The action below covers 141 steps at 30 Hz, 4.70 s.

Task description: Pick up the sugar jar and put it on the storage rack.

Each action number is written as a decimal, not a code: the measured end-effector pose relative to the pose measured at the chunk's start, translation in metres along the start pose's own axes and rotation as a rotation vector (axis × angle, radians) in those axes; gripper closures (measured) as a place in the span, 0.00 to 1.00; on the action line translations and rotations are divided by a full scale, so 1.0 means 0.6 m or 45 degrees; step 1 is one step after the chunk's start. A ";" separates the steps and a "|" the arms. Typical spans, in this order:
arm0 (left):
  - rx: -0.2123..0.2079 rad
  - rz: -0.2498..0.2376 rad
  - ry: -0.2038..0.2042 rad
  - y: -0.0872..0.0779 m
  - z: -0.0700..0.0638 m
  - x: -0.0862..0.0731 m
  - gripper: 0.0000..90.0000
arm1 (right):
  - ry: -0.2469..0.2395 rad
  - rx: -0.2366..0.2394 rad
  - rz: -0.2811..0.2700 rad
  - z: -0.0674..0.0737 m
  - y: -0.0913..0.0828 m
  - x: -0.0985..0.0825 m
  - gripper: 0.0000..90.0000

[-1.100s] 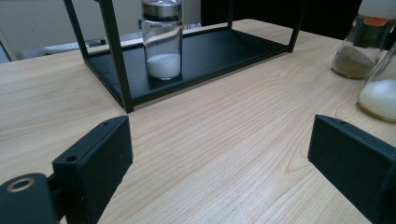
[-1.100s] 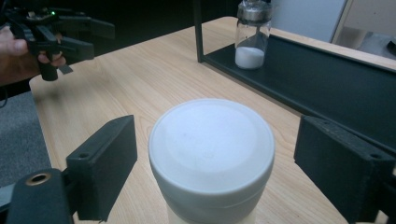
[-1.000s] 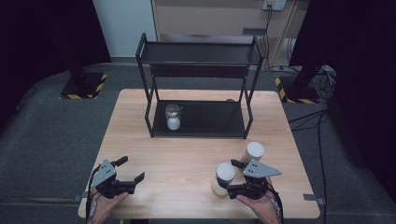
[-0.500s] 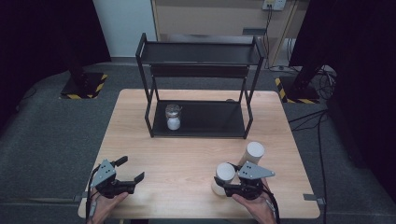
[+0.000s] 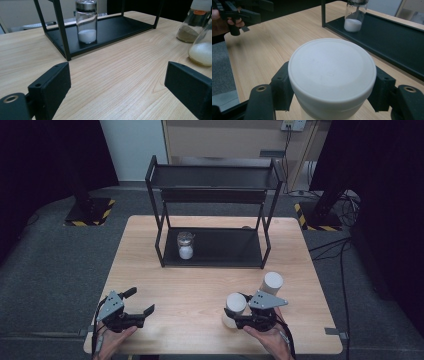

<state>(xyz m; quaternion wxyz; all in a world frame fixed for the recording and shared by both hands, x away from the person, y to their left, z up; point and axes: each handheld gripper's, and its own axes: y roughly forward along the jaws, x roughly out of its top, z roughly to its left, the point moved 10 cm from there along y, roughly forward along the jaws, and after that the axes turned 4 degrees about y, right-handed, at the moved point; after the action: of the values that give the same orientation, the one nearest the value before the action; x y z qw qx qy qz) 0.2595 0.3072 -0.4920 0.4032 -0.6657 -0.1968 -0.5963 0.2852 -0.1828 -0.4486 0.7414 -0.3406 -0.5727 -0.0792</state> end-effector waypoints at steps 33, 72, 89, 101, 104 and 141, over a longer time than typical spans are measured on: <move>-0.008 0.011 -0.006 0.002 0.001 -0.001 0.07 | 0.056 -0.092 -0.008 -0.065 0.091 0.185 0.37; -0.022 0.013 -0.005 0.003 0.001 -0.003 0.07 | 0.133 -0.371 0.011 -0.182 0.278 0.223 0.37; -0.021 0.007 -0.004 0.001 0.001 -0.004 0.07 | 0.153 -0.375 0.045 -0.190 0.315 0.192 0.37; -0.023 0.007 0.000 0.001 0.001 -0.004 0.07 | 0.154 -0.380 0.037 -0.188 0.318 0.182 0.37; -0.024 0.011 0.003 0.001 0.000 -0.003 0.07 | 0.157 -0.381 0.023 -0.187 0.315 0.180 0.33; -0.034 0.020 0.017 0.003 -0.003 -0.002 0.07 | -0.072 -0.162 -0.199 -0.093 0.025 0.266 0.10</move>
<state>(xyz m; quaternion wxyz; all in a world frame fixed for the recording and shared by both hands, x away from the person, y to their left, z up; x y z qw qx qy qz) 0.2598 0.3050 -0.4940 0.4000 -0.6686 -0.1810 -0.6001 0.3903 -0.1611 -0.3167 0.6933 -0.3433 -0.6122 -0.1634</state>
